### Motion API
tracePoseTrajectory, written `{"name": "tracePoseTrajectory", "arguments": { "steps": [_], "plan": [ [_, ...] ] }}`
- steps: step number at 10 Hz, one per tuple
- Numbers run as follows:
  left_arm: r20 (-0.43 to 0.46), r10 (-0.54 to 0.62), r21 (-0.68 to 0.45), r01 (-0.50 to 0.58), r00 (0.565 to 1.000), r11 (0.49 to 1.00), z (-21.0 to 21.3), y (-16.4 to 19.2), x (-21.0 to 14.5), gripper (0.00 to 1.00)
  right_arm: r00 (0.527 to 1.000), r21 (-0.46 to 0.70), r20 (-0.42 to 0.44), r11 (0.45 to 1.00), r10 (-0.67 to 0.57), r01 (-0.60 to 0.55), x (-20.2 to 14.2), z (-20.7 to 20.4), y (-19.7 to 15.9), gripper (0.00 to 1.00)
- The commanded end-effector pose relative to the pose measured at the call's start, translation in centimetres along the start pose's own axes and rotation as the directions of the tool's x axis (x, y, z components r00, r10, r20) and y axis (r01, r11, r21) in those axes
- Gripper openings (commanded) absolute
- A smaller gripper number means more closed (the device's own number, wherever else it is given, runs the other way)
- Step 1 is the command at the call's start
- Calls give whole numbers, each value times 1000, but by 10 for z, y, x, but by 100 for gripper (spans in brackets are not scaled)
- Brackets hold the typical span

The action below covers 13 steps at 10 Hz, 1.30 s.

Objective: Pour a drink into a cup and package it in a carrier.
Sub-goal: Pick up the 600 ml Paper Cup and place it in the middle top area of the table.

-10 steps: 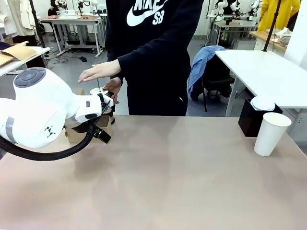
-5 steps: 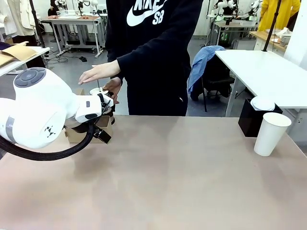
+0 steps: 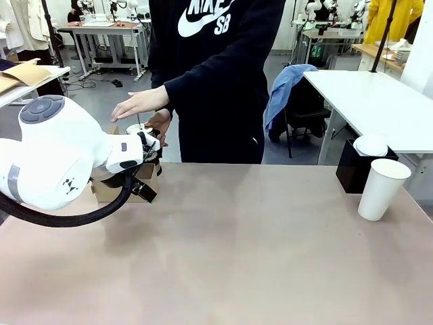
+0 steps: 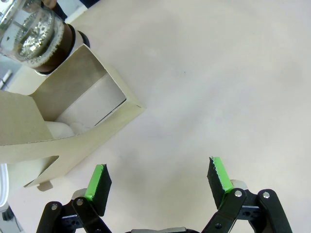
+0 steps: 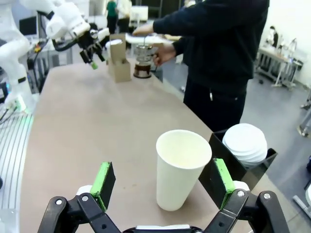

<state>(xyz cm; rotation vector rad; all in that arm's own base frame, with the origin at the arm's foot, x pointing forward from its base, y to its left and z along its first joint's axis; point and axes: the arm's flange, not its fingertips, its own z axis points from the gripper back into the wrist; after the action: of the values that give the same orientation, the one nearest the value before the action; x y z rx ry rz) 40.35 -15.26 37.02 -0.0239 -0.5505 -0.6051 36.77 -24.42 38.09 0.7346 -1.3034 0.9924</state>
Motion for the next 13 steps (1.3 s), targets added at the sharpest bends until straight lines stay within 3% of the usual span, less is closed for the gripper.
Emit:
{"name": "tracePoseTrajectory", "arguments": {
  "steps": [1, 4, 6, 9, 10, 13],
  "plan": [
    [0, 1, -1, -1, 1000, 1000, 0, 0, 0, 100, 996, -6, 92, 1000, -2, 2, -37, -4, -22, 100],
    [0, 1, -1, -1, 1000, 1000, 0, 0, 0, 100, 991, -63, 114, 994, -76, 84, -90, -34, -26, 100],
    [0, 1, -1, -1, 1000, 1000, 0, 0, 0, 100, 986, -72, 113, 989, -120, 129, -107, -64, -24, 100],
    [0, 1, -1, -1, 1000, 1000, 0, 0, 0, 100, 984, -107, 109, 983, -139, 150, -112, -89, -28, 100],
    [0, 1, -1, -1, 1000, 1000, 0, 0, 0, 100, 984, -44, 105, 988, -144, 150, -117, -76, -23, 100],
    [0, 1, -1, -1, 1000, 1000, 0, 0, 0, 100, 984, -55, 102, 987, -144, 150, -118, -81, -25, 100]
  ]
}}
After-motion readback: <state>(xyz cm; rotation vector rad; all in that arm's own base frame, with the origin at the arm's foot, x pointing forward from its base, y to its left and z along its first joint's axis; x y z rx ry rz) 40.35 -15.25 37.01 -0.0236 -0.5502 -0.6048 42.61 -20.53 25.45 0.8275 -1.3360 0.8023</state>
